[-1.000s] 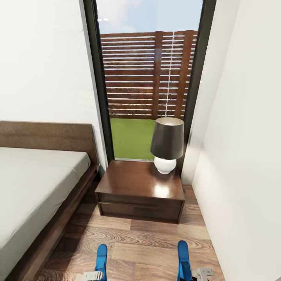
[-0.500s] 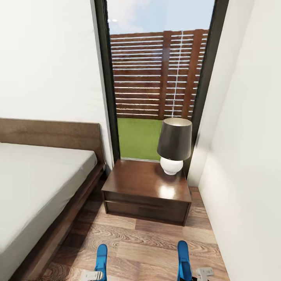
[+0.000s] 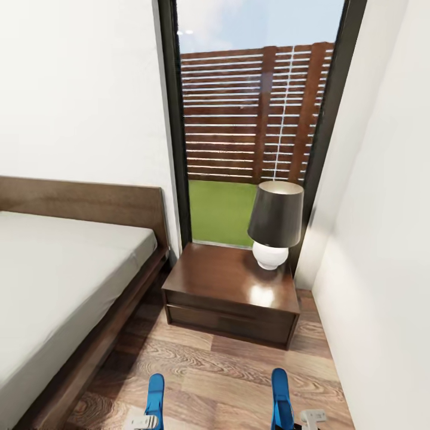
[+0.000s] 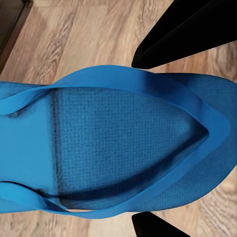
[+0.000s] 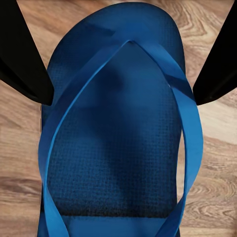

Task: In the bedroom, move the book from the bed onto either nightstand, and place the two sandals side by side next to the bed.

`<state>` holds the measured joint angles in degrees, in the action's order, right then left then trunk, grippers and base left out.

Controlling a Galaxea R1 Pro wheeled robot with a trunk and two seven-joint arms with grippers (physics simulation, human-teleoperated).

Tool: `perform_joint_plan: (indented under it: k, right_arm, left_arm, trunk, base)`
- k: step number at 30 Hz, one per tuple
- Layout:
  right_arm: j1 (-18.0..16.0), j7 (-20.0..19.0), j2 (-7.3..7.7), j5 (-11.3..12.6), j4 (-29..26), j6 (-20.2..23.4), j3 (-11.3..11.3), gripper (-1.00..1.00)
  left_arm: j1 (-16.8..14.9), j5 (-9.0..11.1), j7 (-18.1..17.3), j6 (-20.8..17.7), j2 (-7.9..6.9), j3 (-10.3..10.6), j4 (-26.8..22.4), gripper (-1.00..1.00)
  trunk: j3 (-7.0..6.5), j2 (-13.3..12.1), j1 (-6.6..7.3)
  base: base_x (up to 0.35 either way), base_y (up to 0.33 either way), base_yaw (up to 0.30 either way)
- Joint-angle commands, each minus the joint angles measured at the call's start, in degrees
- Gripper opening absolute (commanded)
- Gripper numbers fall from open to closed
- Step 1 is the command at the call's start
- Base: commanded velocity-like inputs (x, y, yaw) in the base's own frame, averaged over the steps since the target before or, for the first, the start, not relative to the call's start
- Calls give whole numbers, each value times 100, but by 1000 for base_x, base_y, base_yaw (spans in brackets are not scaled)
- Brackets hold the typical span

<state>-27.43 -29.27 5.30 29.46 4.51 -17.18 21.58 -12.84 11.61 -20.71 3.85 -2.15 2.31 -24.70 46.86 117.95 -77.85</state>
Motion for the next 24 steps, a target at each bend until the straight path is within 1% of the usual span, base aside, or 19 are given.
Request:
perform_joint_plan:
  k: [1,24]
  right_arm:
    - [-8,-39,-2,60,23,-31,47,-100]
    - [-8,-40,-2,60,23,-31,48,-100]
  left_arm:
    - [-6,52,-10,14,-4,24,8,-100]
    - [-7,51,-12,18,-4,24,9,-100]
  trunk:
    - [5,2,1]
    - [5,2,1]
  base:
    - [0,-1,127]
    - [0,0,127]
